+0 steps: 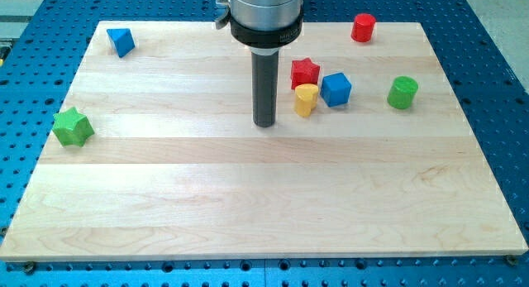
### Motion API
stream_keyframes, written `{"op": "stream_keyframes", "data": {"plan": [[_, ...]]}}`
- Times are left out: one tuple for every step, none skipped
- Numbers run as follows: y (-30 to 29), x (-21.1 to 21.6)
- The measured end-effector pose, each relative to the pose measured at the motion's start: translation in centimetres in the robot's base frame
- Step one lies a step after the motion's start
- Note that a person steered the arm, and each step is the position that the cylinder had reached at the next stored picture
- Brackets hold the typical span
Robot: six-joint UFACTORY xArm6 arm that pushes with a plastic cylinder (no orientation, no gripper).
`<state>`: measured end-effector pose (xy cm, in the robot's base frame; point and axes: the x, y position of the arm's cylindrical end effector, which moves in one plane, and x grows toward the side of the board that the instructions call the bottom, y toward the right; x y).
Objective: Place the blue cube into the green circle
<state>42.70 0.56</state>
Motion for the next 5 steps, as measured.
{"op": "stream_keyframes", "data": {"plan": [[0.8, 0.0], [1.8, 0.0], [2.9, -0.3], [7.4, -3.5], [13.9, -6.8]]}}
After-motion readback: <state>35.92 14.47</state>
